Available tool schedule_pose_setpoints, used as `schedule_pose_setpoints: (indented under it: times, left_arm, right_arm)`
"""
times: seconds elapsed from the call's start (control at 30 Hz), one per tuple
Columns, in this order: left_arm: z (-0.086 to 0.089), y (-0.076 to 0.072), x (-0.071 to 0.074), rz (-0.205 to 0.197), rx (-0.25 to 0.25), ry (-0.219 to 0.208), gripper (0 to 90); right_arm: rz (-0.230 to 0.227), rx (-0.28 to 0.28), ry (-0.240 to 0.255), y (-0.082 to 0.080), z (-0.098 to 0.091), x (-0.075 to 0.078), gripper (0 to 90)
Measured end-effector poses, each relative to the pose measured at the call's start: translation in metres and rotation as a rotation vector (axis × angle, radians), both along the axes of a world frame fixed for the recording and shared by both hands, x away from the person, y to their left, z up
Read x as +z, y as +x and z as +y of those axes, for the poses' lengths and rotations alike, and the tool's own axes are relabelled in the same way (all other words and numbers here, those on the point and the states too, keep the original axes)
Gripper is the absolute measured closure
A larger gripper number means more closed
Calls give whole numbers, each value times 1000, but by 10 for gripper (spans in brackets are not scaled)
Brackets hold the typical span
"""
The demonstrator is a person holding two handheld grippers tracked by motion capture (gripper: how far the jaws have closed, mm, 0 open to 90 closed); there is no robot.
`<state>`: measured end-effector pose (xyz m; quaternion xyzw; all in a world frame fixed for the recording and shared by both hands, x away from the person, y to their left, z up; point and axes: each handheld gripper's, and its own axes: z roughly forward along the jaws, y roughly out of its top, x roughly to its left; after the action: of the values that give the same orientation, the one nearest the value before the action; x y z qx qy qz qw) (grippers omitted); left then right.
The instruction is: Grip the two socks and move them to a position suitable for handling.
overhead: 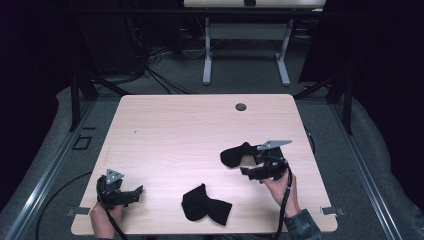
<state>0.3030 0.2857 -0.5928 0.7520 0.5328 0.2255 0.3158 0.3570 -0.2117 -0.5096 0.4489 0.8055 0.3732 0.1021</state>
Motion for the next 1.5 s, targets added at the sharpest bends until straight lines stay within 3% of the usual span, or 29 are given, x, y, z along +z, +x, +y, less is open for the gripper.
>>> schedule_pose_setpoints:
  times: [0.1,0.23,0.37,0.43,0.5,0.53,0.57,0.6,0.73,0.87,1.07,1.33,1.5]
  left_arm:
    - [0,0,0,0,0,1,21]
    - [0,0,0,0,0,1,21]
    - [0,0,0,0,-1,2,21]
    - [0,0,0,0,-1,2,21]
    - [0,0,0,-1,-1,3,21]
    - [0,0,0,-1,-1,3,21]
    - [0,0,0,-2,0,4,21]
    - [0,0,0,-4,-1,5,21]
    - [0,0,0,-3,-1,4,21]
    - [-1,-1,0,-4,-1,6,21]
    - [-1,-1,0,-4,-1,6,21]
    - [-1,-1,0,-4,-2,6,21]
    - [-1,-1,0,-4,-2,6,21]
  right_arm:
    - [9,-57,-4,21,-12,-4,162]
    - [77,-80,-4,46,-15,-18,153]
    - [126,-91,50,60,-13,-27,161]
    - [154,-107,34,66,-11,-33,220]
    - [196,-132,-3,71,-10,-41,362]
    - [196,-132,-3,71,-10,-41,362]
    - [232,-120,-24,73,-9,-47,444]
    - [235,-129,-32,72,-9,-50,471]
    - [221,-146,-28,70,-12,-51,666]
    - [210,-148,-1,69,-16,-55,800]
    - [196,-131,28,62,-15,-52,840]
    - [78,-37,123,40,12,-12,843]
    - [69,11,145,33,35,2,838]
